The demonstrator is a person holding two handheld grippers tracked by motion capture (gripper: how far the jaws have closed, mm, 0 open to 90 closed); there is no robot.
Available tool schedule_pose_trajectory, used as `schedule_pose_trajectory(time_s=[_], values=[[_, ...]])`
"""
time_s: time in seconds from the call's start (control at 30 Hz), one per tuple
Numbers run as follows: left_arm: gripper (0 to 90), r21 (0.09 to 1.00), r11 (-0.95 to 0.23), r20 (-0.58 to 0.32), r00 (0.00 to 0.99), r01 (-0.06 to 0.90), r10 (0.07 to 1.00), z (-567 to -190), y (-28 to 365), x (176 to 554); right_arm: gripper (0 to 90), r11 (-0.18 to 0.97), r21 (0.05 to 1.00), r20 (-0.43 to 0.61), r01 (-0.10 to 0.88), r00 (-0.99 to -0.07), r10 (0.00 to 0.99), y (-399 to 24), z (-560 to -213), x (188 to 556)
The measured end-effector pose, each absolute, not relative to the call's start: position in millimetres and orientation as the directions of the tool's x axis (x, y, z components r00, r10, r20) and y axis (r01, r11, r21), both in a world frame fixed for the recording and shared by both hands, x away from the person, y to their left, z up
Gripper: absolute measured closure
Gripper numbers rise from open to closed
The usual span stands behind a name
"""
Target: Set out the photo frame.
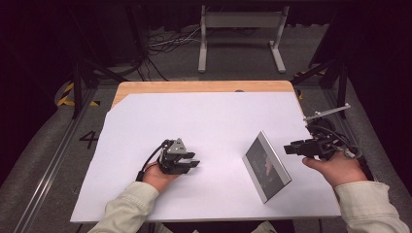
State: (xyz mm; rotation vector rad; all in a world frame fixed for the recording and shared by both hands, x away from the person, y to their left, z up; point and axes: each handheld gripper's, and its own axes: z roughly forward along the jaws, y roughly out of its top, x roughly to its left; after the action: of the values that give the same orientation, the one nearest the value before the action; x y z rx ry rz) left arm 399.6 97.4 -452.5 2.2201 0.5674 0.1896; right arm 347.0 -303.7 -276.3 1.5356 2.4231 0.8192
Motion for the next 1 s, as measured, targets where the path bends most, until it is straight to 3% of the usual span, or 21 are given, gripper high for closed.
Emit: schedule_pose_trajectory(time_s=[0.37,1.0], values=[[60.6,0.756,-0.563,-0.053,0.888,0.334,0.457,-453,98,400,59.0,0.356,0.547,0.160,0.757,-0.512,0.844,-285,-269,342],[60.0,0.756,-0.560,-0.058,0.888,0.338,0.456,-453,98,400,54.1,0.358,0.518,0.206,0.777,-0.520,0.829,-271,-288,348]])
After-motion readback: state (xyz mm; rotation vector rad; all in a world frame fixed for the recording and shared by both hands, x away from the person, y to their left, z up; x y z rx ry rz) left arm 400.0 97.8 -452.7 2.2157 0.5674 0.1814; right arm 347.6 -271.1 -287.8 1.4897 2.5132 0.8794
